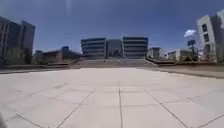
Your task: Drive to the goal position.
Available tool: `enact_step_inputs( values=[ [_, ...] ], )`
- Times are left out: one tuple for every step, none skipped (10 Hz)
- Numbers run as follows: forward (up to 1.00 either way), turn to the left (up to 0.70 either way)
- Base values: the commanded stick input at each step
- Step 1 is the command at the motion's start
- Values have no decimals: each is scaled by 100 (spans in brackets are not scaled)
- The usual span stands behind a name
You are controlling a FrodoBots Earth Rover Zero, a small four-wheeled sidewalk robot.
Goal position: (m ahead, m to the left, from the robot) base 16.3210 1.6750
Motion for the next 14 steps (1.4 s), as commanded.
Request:
enact_step_inputs(
  values=[
    [70,0],
    [70,0],
    [70,0],
    [70,0],
    [70,0],
    [70,0],
    [70,0],
    [70,0],
    [70,0],
    [70,0],
    [70,0],
    [70,0],
    [70,0],
    [70,0]
  ],
)
